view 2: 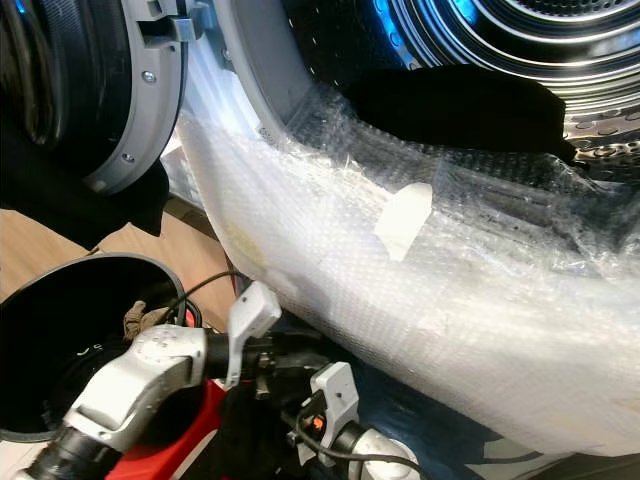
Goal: Clothes washing
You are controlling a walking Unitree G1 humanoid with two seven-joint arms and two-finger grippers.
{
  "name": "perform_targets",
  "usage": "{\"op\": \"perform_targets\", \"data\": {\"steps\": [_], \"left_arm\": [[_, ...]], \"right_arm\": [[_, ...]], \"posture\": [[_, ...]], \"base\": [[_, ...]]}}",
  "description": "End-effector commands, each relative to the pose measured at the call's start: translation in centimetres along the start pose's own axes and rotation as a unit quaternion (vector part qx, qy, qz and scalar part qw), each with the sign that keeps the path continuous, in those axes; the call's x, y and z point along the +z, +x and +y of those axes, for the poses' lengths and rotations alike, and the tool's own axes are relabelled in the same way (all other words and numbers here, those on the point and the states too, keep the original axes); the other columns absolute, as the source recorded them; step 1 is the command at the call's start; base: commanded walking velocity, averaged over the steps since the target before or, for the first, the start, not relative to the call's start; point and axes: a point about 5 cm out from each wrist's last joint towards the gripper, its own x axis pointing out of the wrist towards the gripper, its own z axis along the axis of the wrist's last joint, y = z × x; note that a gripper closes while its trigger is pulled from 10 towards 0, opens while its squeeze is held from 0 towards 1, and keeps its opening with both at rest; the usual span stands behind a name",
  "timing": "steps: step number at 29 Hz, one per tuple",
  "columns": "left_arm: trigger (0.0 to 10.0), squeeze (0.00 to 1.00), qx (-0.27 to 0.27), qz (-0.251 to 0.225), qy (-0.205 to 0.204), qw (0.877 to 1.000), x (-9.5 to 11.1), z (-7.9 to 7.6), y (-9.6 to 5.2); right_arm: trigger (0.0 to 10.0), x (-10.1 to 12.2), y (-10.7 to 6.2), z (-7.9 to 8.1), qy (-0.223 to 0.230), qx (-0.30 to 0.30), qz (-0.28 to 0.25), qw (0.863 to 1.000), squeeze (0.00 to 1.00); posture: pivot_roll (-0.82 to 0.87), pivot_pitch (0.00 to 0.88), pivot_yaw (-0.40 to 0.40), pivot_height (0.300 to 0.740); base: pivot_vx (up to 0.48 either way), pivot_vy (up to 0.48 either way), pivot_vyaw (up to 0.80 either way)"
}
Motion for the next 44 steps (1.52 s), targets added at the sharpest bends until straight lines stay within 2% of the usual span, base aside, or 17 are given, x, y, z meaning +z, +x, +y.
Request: {"op": "perform_targets", "data": {"steps": [1, 5, 7, 11, 15, 17, 18, 19, 21, 22, 23, 25, 30, 33, 37, 39, 44], "left_arm": [[10.0, 1.00, -0.022, -0.035, 0.022, 0.999, 1.8, -0.7, -1.0], [10.0, 1.00, 0.028, -0.014, 0.022, 0.999, 1.2, -0.2, -3.0], [10.0, 1.00, 0.098, -0.011, 0.006, 0.995, 0.6, 0.5, -5.0], [10.0, 1.00, 0.158, -0.018, -0.004, 0.987, 0.3, 1.1, -6.5], [10.0, 1.00, 0.286, -0.020, -0.015, 0.958, -0.7, 1.8, -9.1], [10.0, 1.00, 0.305, -0.021, -0.017, 0.952, -0.9, 1.9, -9.5], [10.0, 1.00, 0.342, -0.022, -0.012, 0.940, -1.2, 2.2, -10.1], [10.0, 0.00, 0.416, -0.034, -0.006, 0.909, -1.7, 2.8, -11.2], [10.0, 0.00, 0.471, -0.041, -0.001, 0.881, -2.1, 3.4, -12.0], [10.0, 0.00, 0.513, -0.045, -0.007, 0.857, -2.7, 3.9, -12.6], [10.0, 0.00, 0.523, -0.046, -0.010, 0.851, -2.9, 4.0, -12.8], [10.0, 0.00, 0.564, -0.057, -0.003, 0.824, -3.4, 4.4, -13.3], [10.0, 0.00, 0.607, -0.054, 0.006, 0.793, -4.4, 5.0, -14.1], [10.0, 0.00, 0.613, -0.045, 0.005, 0.789, -4.9, 5.2, -14.1], [10.0, 0.00, 0.604, -0.037, 0.020, 0.796, -5.2, 5.3, -13.3], [10.0, 0.00, 0.604, -0.034, 0.012, 0.796, -5.7, 5.3, -13.0], [10.0, 0.00, 0.589, -0.003, 0.016, 0.808, -7.2, 5.2, -12.0]], "right_arm": [[0.0, -1.6, -1.0, -0.4, 0.024, -0.013, 0.032, 0.999, 0.00], [0.0, -1.8, -1.6, -0.2, 0.020, 0.002, 0.036, 0.999, 0.00], [0.0, -1.8, -2.1, -0.1, 0.017, 0.012, 0.038, 0.999, 0.00], [0.0, -1.8, -2.5, -0.1, 0.014, 0.015, 0.039, 0.999, 0.00], [0.0, -1.5, -3.3, 0.2, 0.010, 0.027, 0.038, 0.999, 0.00], [0.0, -1.5, -3.4, 0.2, 0.009, 0.030, 0.038, 0.999, 0.00], [0.0, -1.4, -3.6, 0.3, 0.007, 0.035, 0.038, 0.999, 0.00], [0.0, -1.1, -4.0, 0.6, 0.004, 0.046, 0.032, 0.998, 0.00], [0.0, -0.7, -4.2, 0.9, 0.003, 0.056, 0.024, 0.998, 0.00], [0.0, -0.1, -4.4, 1.3, -0.004, 0.068, 0.015, 0.998, 0.00], [0.0, 0.1, -4.4, 1.4, -0.005, 0.071, 0.012, 0.997, 0.00], [0.0, 2.3, -4.8, 2.7, -0.015, 0.109, -0.025, 0.994, 0.00], [0.0, 7.3, -5.7, 4.9, -0.032, 0.171, -0.119, 0.977, 0.00], [0.0, 8.8, -6.1, 5.8, -0.030, 0.198, -0.152, 0.968, 0.00], [0.0, 12.5, -7.2, 7.1, -0.031, 0.239, -0.235, 0.942, 0.00], [0.0, 15.8, -8.4, 7.9, -0.041, 0.275, -0.308, 0.910, 0.00], [0.0, 19.9, -9.8, 7.9, -0.074, 0.301, -0.371, 0.876, 0.00]], "posture": [[0.01, 0.157, -0.029, 0.740], [0.02, 0.163, -0.029, 0.740], [0.02, 0.164, -0.030, 0.740], [0.03, 0.162, -0.029, 0.740], [0.04, 0.163, -0.031, 0.740], [0.04, 0.163, -0.031, 0.740], [0.05, 0.162, -0.034, 0.740], [0.06, 0.162, -0.034, 0.740], [0.06, 0.162, -0.034, 0.740], [0.07, 0.159, -0.030, 0.740], [0.07, 0.157, -0.030, 0.740], [0.06, 0.154, -0.023, 0.740], [0.04, 0.149, -0.008, 0.740], [0.04, 0.146, -0.007, 0.740], [0.04, 0.139, -0.006, 0.740], [0.04, 0.141, -0.001, 0.740], [0.03, 0.137, 0.005, 0.740]], "base": [[0.000, 0.000, 0.00], [0.000, 0.000, 0.00], [0.000, 0.000, 0.00], [0.000, 0.000, 0.00], [0.000, 0.000, 0.00], [0.000, 0.000, 0.00], [0.000, 0.000, 0.00], [0.000, 0.000, 0.00], [0.000, 0.000, 0.00], [0.000, 0.000, 0.00], [0.000, 0.000, 0.00], [0.000, 0.000, 0.00], [0.000, 0.000, 0.00], [0.000, 0.000, 0.00], [0.000, 0.000, 0.00], [0.000, 0.000, 0.00], [0.000, 0.000, 0.00]]}}
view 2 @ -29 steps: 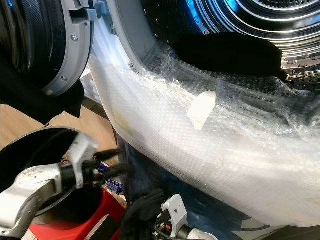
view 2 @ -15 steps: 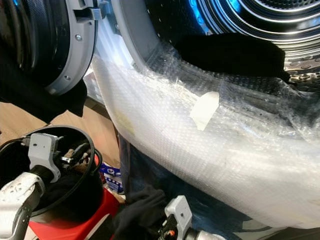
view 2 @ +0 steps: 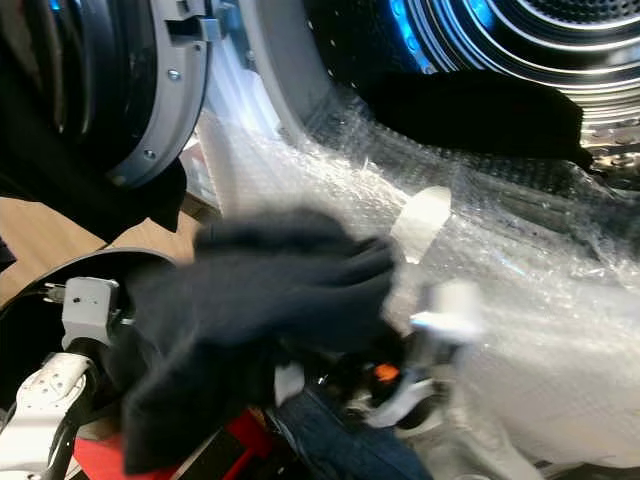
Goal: Clothes washing
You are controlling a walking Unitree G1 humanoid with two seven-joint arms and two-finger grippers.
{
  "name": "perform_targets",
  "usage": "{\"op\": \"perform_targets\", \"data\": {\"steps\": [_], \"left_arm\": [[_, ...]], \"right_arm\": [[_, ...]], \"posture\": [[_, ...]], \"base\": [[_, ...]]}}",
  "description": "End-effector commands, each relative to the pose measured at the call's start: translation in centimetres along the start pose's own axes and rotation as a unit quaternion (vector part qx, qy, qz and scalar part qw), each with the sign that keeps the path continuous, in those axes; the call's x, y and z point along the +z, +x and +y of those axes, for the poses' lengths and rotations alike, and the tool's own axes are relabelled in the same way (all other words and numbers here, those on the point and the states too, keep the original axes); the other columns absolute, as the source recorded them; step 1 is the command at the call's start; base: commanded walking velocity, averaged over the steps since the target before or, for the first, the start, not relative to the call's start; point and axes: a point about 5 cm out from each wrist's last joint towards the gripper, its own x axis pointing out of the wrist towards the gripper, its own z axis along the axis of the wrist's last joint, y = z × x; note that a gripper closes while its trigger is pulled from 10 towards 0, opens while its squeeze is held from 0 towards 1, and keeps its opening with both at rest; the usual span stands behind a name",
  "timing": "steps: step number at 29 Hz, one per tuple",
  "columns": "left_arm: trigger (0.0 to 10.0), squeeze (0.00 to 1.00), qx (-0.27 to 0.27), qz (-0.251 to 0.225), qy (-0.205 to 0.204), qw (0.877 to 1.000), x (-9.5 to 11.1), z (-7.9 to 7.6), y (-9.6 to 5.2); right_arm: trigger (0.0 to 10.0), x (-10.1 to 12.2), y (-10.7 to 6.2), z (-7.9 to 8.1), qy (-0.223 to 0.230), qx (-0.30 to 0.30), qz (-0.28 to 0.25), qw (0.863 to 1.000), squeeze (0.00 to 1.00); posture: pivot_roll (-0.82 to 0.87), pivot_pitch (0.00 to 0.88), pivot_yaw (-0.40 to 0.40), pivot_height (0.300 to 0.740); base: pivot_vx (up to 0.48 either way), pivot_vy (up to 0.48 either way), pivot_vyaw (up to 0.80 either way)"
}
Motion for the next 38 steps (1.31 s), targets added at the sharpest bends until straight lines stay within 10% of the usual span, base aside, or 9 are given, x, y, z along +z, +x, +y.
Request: {"op": "perform_targets", "data": {"steps": [1, 14, 18, 24, 31, 32, 36, 37, 38], "left_arm": [[10.0, 0.00, -0.013, 0.012, 0.007, 1.000, -0.9, -0.6, -0.2], [10.0, 0.00, -0.051, 0.034, 0.037, 0.997, -2.9, -2.4, 0.0], [10.0, 0.00, -0.059, 0.030, 0.041, 0.997, -3.0, -3.2, 0.0], [10.0, 0.00, -0.064, 0.026, 0.035, 0.997, -3.0, -3.7, 0.0], [10.0, 0.00, -0.072, 0.023, 0.033, 0.997, -2.9, -4.2, 0.2], [10.0, 0.00, -0.074, 0.024, 0.034, 0.996, -3.0, -4.3, 0.1], [10.0, 0.00, -0.078, 0.027, 0.037, 0.996, -3.1, -4.5, 0.0], [10.0, 0.00, -0.078, 0.028, 0.037, 0.996, -3.1, -4.5, 0.0], [10.0, 0.00, -0.079, 0.029, 0.036, 0.996, -3.2, -4.5, -0.1]], "right_arm": [[0.0, 1.6, 0.2, 0.0, -0.014, 0.012, -0.022, 1.000, 0.00], [0.0, 9.2, 4.7, -4.7, -0.151, 0.005, -0.068, 0.986, 0.00], [0.0, 15.3, 6.2, -10.6, -0.217, -0.129, -0.145, 0.957, 0.00], [0.0, 23.0, 6.7, -16.7, -0.289, -0.377, -0.165, 0.864, 0.00], [0.0, 22.2, 6.0, -19.7, -0.281, -0.577, -0.048, 0.765, 0.00], [10.0, 21.5, 5.7, -20.1, -0.281, -0.592, -0.017, 0.755, 0.00], [10.0, 20.8, 4.8, -20.8, -0.307, -0.619, 0.031, 0.722, 0.00], [10.0, 20.7, 4.6, -20.8, -0.308, -0.618, 0.035, 0.722, 0.03], [10.0, 20.5, 4.5, -21.0, -0.320, -0.619, 0.053, 0.715, 1.00]], "posture": [[0.03, 0.137, 0.005, 0.740], [0.02, 0.115, 0.001, 0.740], [0.03, 0.111, -0.015, 0.740], [0.03, 0.104, -0.018, 0.740], [0.02, 0.100, -0.016, 0.740], [0.02, 0.100, -0.018, 0.740], [0.03, 0.100, -0.027, 0.740], [0.03, 0.100, -0.027, 0.740], [0.03, 0.099, -0.030, 0.740]], "base": [[0.000, 0.000, 0.00], [0.000, 0.000, 0.00], [0.000, 0.000, 0.00], [0.000, 0.000, 0.00], [0.000, 0.000, 0.00], [0.000, 0.000, 0.00], [0.000, 0.000, 0.00], [0.000, 0.000, 0.00], [0.000, 0.000, 0.00]]}}
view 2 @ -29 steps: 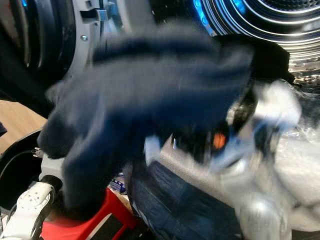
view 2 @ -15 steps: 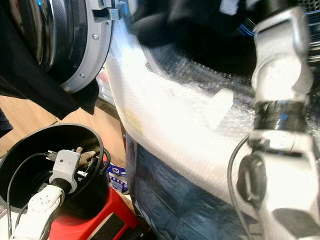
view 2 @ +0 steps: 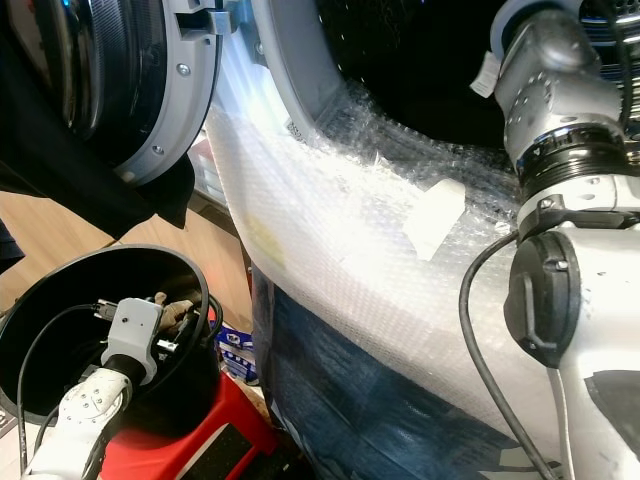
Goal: Clothes washing
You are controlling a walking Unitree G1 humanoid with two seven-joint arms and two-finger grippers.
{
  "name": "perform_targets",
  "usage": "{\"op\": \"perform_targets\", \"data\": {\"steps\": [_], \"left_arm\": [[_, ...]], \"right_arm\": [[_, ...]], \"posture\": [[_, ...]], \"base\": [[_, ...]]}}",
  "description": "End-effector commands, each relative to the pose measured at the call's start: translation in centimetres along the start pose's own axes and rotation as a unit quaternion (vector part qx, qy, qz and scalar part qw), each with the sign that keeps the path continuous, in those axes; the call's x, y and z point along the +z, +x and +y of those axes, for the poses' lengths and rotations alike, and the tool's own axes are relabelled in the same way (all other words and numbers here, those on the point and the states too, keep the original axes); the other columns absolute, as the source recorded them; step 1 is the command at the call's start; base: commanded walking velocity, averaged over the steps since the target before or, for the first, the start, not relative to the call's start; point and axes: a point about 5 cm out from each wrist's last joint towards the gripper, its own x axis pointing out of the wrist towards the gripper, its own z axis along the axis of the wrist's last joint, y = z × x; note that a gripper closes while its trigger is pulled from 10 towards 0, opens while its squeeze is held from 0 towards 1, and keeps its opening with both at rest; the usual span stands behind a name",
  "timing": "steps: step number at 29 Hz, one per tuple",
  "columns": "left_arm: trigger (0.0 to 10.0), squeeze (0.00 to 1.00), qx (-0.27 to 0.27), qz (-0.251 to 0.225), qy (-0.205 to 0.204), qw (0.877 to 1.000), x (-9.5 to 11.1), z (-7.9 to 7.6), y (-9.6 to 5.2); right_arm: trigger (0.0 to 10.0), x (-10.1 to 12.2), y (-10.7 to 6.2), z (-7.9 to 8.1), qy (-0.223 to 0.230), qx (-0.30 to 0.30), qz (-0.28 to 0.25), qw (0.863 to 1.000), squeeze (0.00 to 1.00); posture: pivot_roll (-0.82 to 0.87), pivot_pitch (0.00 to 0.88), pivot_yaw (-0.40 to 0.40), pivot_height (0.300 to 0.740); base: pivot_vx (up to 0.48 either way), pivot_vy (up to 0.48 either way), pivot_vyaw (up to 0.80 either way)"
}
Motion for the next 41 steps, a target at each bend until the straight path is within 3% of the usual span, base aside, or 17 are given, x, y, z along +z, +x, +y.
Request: {"op": "perform_targets", "data": {"steps": [1, 6, 9, 13, 21, 23, 25, 27, 29, 31, 35, 41], "left_arm": [[10.0, 0.00, -0.026, 0.023, -0.001, 0.999, -1.1, -1.2, -0.4], [10.0, 0.00, -0.034, 0.023, -0.007, 0.999, -1.0, -1.7, -0.3], [10.0, 0.00, -0.036, 0.023, -0.008, 0.999, -1.0, -1.8, -0.3], [10.0, 0.00, -0.036, 0.021, -0.008, 0.999, -0.9, -1.7, -0.3], [10.0, 0.00, -0.030, 0.018, -0.011, 0.999, -0.8, -1.4, -0.3], [10.0, 0.00, -0.034, 0.020, -0.008, 0.999, -0.8, -1.4, -0.3], [10.0, 0.00, -0.040, 0.021, -0.005, 0.999, -0.8, -1.4, -0.3], [10.0, 0.00, -0.042, 0.021, -0.005, 0.999, -0.8, -1.4, -0.2], [10.0, 0.00, -0.046, 0.020, -0.006, 0.999, -0.7, -1.6, -0.2], [10.0, 0.00, -0.048, 0.018, -0.010, 0.999, -0.6, -1.9, -0.1], [10.0, 0.00, -0.049, 0.016, -0.011, 0.999, -0.5, -2.0, -0.1], [10.0, 0.00, -0.053, 0.017, -0.010, 0.998, -0.5, -2.0, -0.1]], "right_arm": [[10.0, 1.4, 0.0, -0.3, -0.020, -0.004, -0.018, 1.000, 1.00], [10.0, -0.6, 0.0, -0.7, -0.074, -0.005, 0.022, 0.997, 1.00], [10.0, -0.2, 0.0, -1.2, -0.081, -0.018, 0.014, 0.996, 1.00], [10.0, 5.4, -0.6, -3.2, -0.070, -0.100, -0.133, 0.984, 1.00], [10.0, 6.7, -1.1, -5.0, -0.019, -0.149, -0.172, 0.974, 1.00], [10.0, 6.3, -1.1, -5.1, -0.018, -0.152, -0.167, 0.974, 1.00], [10.0, 3.1, -0.3, -3.3, -0.084, -0.078, -0.083, 0.990, 1.00], [10.0, 0.7, -0.1, -1.8, -0.122, -0.013, -0.018, 0.992, 1.00], [10.0, 0.7, -0.1, -1.9, -0.104, -0.032, -0.029, 0.994, 1.00], [10.0, 3.1, -0.3, -3.0, -0.056, -0.081, -0.087, 0.991, 1.00], [10.0, 6.5, -0.9, -3.8, -0.046, -0.116, -0.163, 0.979, 1.00], [10.0, 7.2, -1.0, -3.8, -0.037, -0.096, -0.173, 0.979, 1.00]], "posture": [[0.03, 0.099, -0.030, 0.740], [0.02, 0.098, -0.037, 0.740], [0.02, 0.098, -0.037, 0.740], [0.02, 0.098, -0.032, 0.740], [0.04, 0.099, -0.024, 0.740], [0.04, 0.100, -0.021, 0.740], [0.03, 0.102, -0.015, 0.740], [0.03, 0.100, -0.014, 0.740], [0.03, 0.102, -0.014, 0.740], [0.03, 0.102, -0.014, 0.740], [0.03, 0.104, -0.013, 0.740], [0.03, 0.107, -0.011, 0.740]], "base": [[0.000, 0.000, 0.00], [0.000, 0.000, 0.00], [0.000, 0.000, 0.00], [0.000, 0.000, 0.00], [0.000, 0.000, 0.00], [0.000, 0.000, 0.00], [0.000, 0.000, 0.00], [0.000, 0.000, 0.00], [0.000, 0.000, 0.00], [0.000, 0.000, 0.00], [0.000, 0.000, 0.00], [0.000, 0.000, 0.00]]}}
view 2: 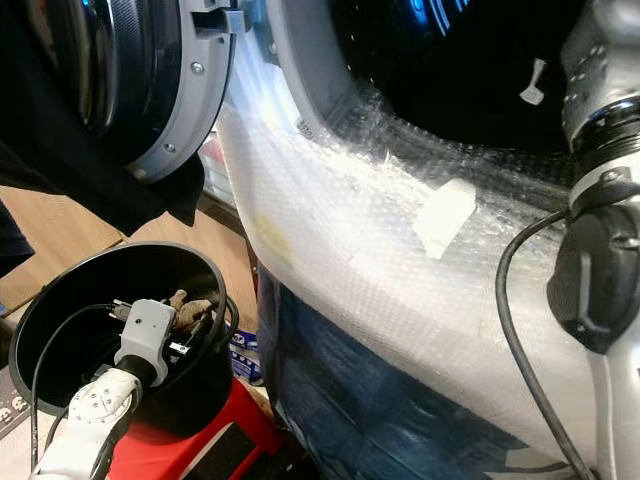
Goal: Clothes washing
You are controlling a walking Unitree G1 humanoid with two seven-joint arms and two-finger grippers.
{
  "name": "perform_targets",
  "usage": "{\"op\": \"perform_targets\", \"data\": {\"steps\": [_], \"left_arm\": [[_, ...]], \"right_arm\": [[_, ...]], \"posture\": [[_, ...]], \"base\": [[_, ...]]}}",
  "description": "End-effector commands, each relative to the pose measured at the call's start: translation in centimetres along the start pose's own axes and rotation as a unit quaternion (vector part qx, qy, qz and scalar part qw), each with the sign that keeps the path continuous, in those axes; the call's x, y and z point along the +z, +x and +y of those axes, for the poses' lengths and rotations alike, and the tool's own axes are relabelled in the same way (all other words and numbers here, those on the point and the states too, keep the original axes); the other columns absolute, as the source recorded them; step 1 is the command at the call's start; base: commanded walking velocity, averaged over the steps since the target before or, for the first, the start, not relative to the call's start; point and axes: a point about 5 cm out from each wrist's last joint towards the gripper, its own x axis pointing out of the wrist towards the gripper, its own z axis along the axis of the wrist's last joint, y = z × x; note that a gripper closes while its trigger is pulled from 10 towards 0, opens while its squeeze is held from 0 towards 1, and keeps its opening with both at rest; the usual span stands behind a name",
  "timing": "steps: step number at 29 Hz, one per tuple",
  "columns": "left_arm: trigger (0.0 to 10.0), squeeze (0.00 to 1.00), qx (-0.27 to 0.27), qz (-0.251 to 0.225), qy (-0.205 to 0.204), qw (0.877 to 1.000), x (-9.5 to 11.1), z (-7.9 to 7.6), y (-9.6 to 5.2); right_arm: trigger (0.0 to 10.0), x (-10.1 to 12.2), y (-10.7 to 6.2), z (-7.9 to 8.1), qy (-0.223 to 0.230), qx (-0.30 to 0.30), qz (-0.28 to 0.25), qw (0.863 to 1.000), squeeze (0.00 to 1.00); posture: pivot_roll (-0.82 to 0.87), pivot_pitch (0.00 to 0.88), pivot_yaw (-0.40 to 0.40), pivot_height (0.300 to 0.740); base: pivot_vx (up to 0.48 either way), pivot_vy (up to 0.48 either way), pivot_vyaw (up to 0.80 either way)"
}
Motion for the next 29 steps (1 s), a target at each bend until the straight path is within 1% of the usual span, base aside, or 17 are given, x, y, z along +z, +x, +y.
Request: {"op": "perform_targets", "data": {"steps": [1, 2, 3, 5, 8, 10, 13, 15, 19, 21, 22, 23, 25, 26, 27, 28, 29], "left_arm": [[10.0, 0.00, -0.020, 0.016, -0.003, 1.000, -0.7, -0.8, -0.2], [10.0, 0.00, -0.020, 0.016, -0.001, 1.000, -0.7, -0.8, -0.2], [10.0, 0.00, -0.020, 0.015, 0.000, 1.000, -0.6, -0.8, -0.2], [10.0, 0.00, -0.019, 0.014, -0.001, 1.000, -0.6, -0.8, -0.2], [10.0, 0.00, -0.017, 0.012, -0.003, 1.000, -0.5, -0.8, -0.2], [10.0, 0.00, -0.016, 0.012, -0.003, 1.000, -0.5, -0.8, -0.2], [10.0, 0.00, -0.014, 0.010, -0.004, 1.000, -0.5, -0.9, -0.2], [10.0, 0.00, -0.012, 0.010, -0.005, 1.000, -0.5, -0.7, -0.2], [10.0, 0.00, -0.013, 0.011, -0.004, 1.000, -0.5, -0.7, -0.1], [10.0, 0.00, -0.013, 0.010, -0.003, 1.000, -0.5, -0.7, -0.1], [10.0, 0.00, -0.012, 0.007, -0.003, 1.000, -0.4, -0.8, 0.0], [10.0, 0.00, -0.012, 0.007, -0.003, 1.000, -0.4, -0.8, 0.0], [10.0, 0.00, -0.012, 0.006, -0.005, 1.000, -0.3, -0.8, 0.0], [10.0, 0.00, -0.012, 0.005, -0.005, 1.000, -0.3, -0.9, 0.0], [10.0, 0.00, -0.013, 0.005, -0.004, 1.000, -0.3, -0.9, 0.0], [10.0, 0.00, -0.014, 0.005, -0.004, 1.000, -0.3, -0.9, 0.0], [10.0, 0.00, -0.014, 0.005, -0.004, 1.000, -0.3, -0.9, 0.0]], "right_arm": [[10.0, 1.7, 0.3, 0.0, 0.026, 0.013, -0.025, 0.999, 1.00], [10.0, 1.7, 0.3, 0.3, 0.034, 0.027, -0.016, 0.999, 1.00], [10.0, 1.7, 0.3, 0.6, 0.037, 0.046, -0.004, 0.998, 0.00], [10.0, 1.7, 0.3, 0.8, 0.038, 0.062, 0.004, 0.997, 0.00], [10.0, 1.6, 0.2, 1.4, 0.104, 0.102, 0.021, 0.989, 0.00], [10.0, 1.3, 0.1, 2.1, 0.222, 0.141, 0.065, 0.962, 0.00], [10.0, 1.9, 0.0, 2.3, 0.284, 0.179, 0.069, 0.939, 0.00], [10.0, 3.3, -0.6, 3.2, 0.301, 0.264, 0.040, 0.916, 0.00], [10.0, 4.4, -2.1, 3.9, 0.305, 0.332, 0.003, 0.893, 0.00], [10.0, 4.4, -2.7, 4.0, 0.305, 0.346, -0.003, 0.887, 0.00], [10.0, 4.7, -4.1, 4.1, 0.309, 0.391, -0.030, 0.866, 0.00], [10.0, 4.7, -4.1, 4.1, 0.309, 0.391, -0.030, 0.866, 0.00], [10.0, 4.8, -5.1, 4.1, 0.307, 0.419, -0.042, 0.853, 0.00], [10.0, 4.7, -6.2, 4.0, 0.310, 0.441, -0.045, 0.841, 0.00], [10.0, 4.7, -6.6, 4.0, 0.312, 0.448, -0.047, 0.837, 0.00], [10.0, 4.4, -7.8, 3.9, 0.317, 0.472, -0.071, 0.820, 0.00], [10.0, 4.4, -8.2, 3.8, 0.318, 0.479, -0.079, 0.815, 0.00]], "posture": [[0.03, 0.107, -0.011, 0.740], [0.03, 0.108, -0.010, 0.740], [0.03, 0.108, -0.013, 0.740], [0.03, 0.108, -0.014, 0.740], [0.02, 0.109, -0.016, 0.740], [0.02, 0.110, -0.015, 0.740], [0.02, 0.111, -0.017, 0.740], [0.02, 0.110, -0.018, 0.740], [0.01, 0.109, -0.013, 0.740], [0.01, 0.109, -0.017, 0.740], [0.01, 0.108, -0.018, 0.740], [0.01, 0.108, -0.018, 0.740], [0.01, 0.111, -0.019, 0.740], [0.01, 0.110, -0.019, 0.740], [0.01, 0.110, -0.019, 0.740], [0.00, 0.113, -0.020, 0.740], [0.00, 0.113, -0.020, 0.740]], "base": [[0.000, 0.000, 0.00], [0.000, 0.000, 0.00], [0.000, 0.000, 0.00], [0.000, 0.000, 0.00], [0.000, 0.000, 0.00], [0.000, 0.000, 0.00], [0.000, 0.000, 0.00], [0.000, 0.000, 0.00], [0.000, 0.000, 0.00], [0.000, 0.000, 0.00], [0.000, 0.000, 0.00], [0.000, 0.000, 0.00], [0.000, 0.000, 0.00], [0.000, 0.000, 0.00], [0.000, 0.000, 0.00], [0.000, 0.000, 0.00], [0.000, 0.000, 0.00]]}}
